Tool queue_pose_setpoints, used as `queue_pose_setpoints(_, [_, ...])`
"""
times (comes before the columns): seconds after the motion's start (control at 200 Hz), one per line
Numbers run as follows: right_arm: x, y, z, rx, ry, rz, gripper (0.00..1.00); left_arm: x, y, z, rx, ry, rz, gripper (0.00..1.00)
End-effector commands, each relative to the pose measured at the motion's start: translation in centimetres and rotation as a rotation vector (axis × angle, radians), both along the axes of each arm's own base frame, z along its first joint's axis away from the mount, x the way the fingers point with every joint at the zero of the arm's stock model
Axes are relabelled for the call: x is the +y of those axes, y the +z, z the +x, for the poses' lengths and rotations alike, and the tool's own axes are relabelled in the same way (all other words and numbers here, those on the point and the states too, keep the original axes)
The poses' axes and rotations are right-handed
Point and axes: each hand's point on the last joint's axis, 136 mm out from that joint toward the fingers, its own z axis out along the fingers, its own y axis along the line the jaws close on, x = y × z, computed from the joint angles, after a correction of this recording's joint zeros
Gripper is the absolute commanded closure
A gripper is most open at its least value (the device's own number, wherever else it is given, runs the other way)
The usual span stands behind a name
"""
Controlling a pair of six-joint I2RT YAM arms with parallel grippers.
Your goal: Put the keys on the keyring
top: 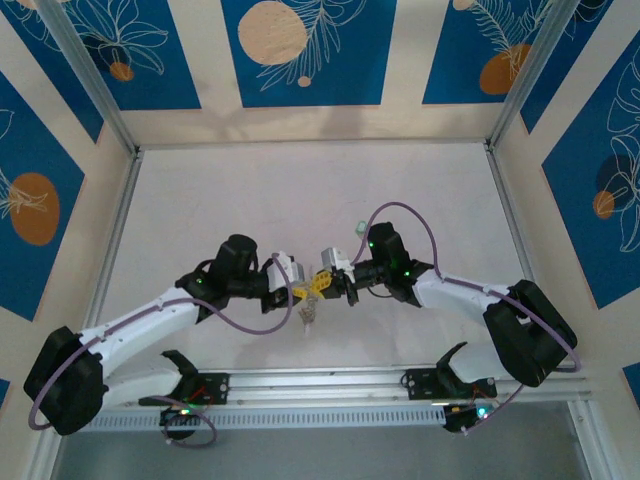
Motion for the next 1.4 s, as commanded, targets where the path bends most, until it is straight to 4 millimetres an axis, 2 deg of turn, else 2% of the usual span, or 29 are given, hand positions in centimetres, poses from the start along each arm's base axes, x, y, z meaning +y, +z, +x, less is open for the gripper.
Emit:
queue_pose_setpoints(0.0, [0.2,1.0,-0.4,-0.065,0.019,0.039,1.0,-0.7,1.7,0.2,-0.032,-0.032,-0.057,0.75])
queue_pose_setpoints(0.135, [0.3,0.9,-0.3,-0.084,0.013,0.027,1.0,-0.9,2.6,0.2,-0.056,-0.05,-0.074,0.76])
queue_pose_setpoints(0.675, [0.2,0.4,0.0,-0.21,-0.044,0.014,1.0,-1.1,3.5,0.1,-0.077,-0.074,-0.075,0.78])
queue_pose_setpoints(0.75, [0.2,0.4,0.1,-0.225,-0.054,0.011,1.0,-1.1,3.3,0.1,-0.078,-0.073,-0.073,0.82])
queue_pose_setpoints(0.86, [0.1,0.9,0.1,-0.235,-0.067,0.038,1.0,-1.1,2.8,0.0,-0.064,-0.094,-0.051,1.0])
queue_pose_setpoints(0.945, [0.1,0.8,0.1,-0.246,-0.067,0.032,1.0,-1.0,2.7,-0.3,-0.063,-0.114,-0.024,1.0])
queue_pose_setpoints(1.015, [-0.2,0.5,0.2,-0.253,-0.086,0.009,0.88,-0.7,2.7,-0.2,-0.089,-0.107,0.01,1.0])
queue_pose_setpoints(1.08, [-0.5,0.3,0.4,-0.272,-0.109,-0.008,0.81,-0.3,2.6,-0.1,-0.123,-0.106,0.07,1.0])
queue_pose_setpoints(1.225, [-0.9,-0.3,0.7,-0.3,-0.137,-0.054,0.77,-0.1,2.0,-0.8,-0.211,-0.167,0.2,1.0])
queue_pose_setpoints(1.395, [-0.8,-0.4,1.0,-0.3,-0.144,-0.056,0.74,-0.5,2.4,-1.0,-0.242,-0.193,0.198,1.0])
